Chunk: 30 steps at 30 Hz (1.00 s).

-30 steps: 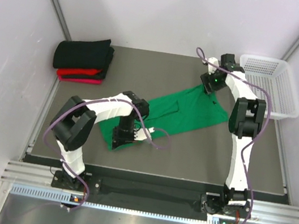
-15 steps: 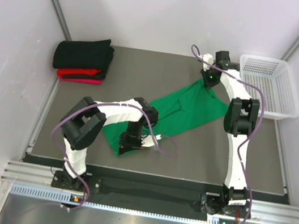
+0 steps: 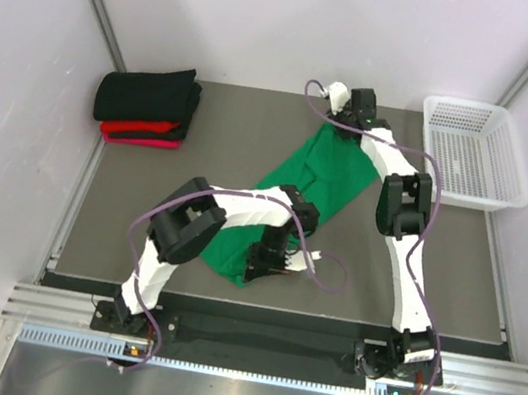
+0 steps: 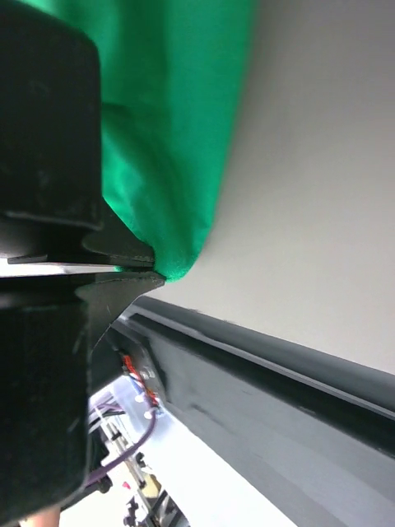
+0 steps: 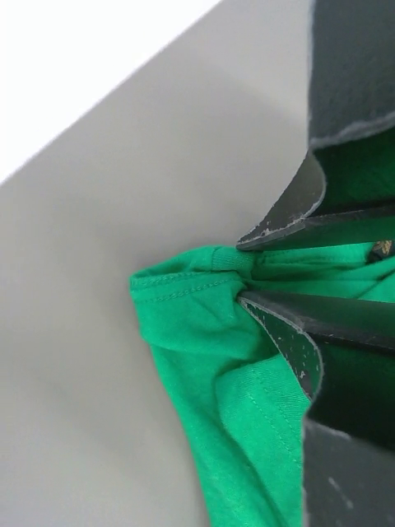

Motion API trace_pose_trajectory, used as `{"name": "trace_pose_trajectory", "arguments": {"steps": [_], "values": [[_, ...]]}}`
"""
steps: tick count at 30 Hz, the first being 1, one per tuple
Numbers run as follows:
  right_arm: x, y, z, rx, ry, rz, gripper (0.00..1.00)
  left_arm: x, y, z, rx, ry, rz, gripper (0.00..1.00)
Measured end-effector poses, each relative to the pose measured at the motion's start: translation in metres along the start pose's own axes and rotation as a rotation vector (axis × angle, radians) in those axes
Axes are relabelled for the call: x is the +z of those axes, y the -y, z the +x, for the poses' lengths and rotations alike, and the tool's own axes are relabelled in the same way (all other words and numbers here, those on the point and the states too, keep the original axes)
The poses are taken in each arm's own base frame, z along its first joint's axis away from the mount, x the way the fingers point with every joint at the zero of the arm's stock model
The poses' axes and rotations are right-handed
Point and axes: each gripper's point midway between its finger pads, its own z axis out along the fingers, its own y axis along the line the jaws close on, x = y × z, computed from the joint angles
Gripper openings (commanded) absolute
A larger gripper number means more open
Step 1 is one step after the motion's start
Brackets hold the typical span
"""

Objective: Fold and stack the t-shirts
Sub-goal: Fold the tshirt

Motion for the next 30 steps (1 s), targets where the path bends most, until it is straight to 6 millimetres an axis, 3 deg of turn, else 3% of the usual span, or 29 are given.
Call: {"name": "trace_pose_trajectory", "arguments": {"steps": [4,6,7,9,11,12,13,16,18,22,25,28,30], "values": [[0.018,-0.005,-0.024,-0.028,0.095,0.041,0.22,0.005,0.001,-0.031,0.031,0.011,0.010,0.00],[0.023,-0.007,-0.037,-0.037,0.147,0.060,0.11,0.008,0.000,-0.049,0.048,0.023,0.016,0.00],[0.024,-0.008,-0.044,-0.037,0.170,0.067,0.00,0.009,0.001,-0.055,0.052,0.024,0.022,0.01],[0.026,-0.004,-0.062,-0.036,0.236,0.099,0.00,0.012,0.002,-0.063,0.055,0.024,0.032,0.16],[0.026,-0.004,-0.079,-0.029,0.294,0.122,0.13,0.014,0.005,-0.069,0.049,0.019,0.047,0.23],[0.025,-0.004,-0.088,-0.019,0.326,0.131,0.38,0.014,0.008,-0.072,0.046,0.018,0.055,0.31],[0.025,-0.005,-0.094,-0.009,0.347,0.137,0.47,0.014,0.009,-0.076,0.043,0.022,0.059,0.37],[0.019,-0.007,-0.116,0.029,0.411,0.153,0.63,0.002,0.015,-0.101,0.055,0.091,0.055,0.41],[0.011,-0.003,-0.129,0.053,0.440,0.170,0.66,-0.019,0.014,-0.122,0.085,0.163,0.011,0.44],[-0.028,0.019,-0.140,0.114,0.450,0.202,0.68,-0.073,0.009,-0.129,0.099,0.267,-0.107,0.52],[-0.087,0.039,-0.150,0.179,0.458,0.216,0.68,-0.118,-0.003,-0.119,0.062,0.382,-0.218,0.52],[-0.152,0.050,-0.163,0.225,0.489,0.219,0.67,-0.161,-0.039,-0.081,-0.072,0.514,-0.301,0.49],[-0.193,0.051,-0.166,0.252,0.505,0.204,0.66,-0.173,-0.065,-0.049,-0.184,0.566,-0.332,0.47]]}}
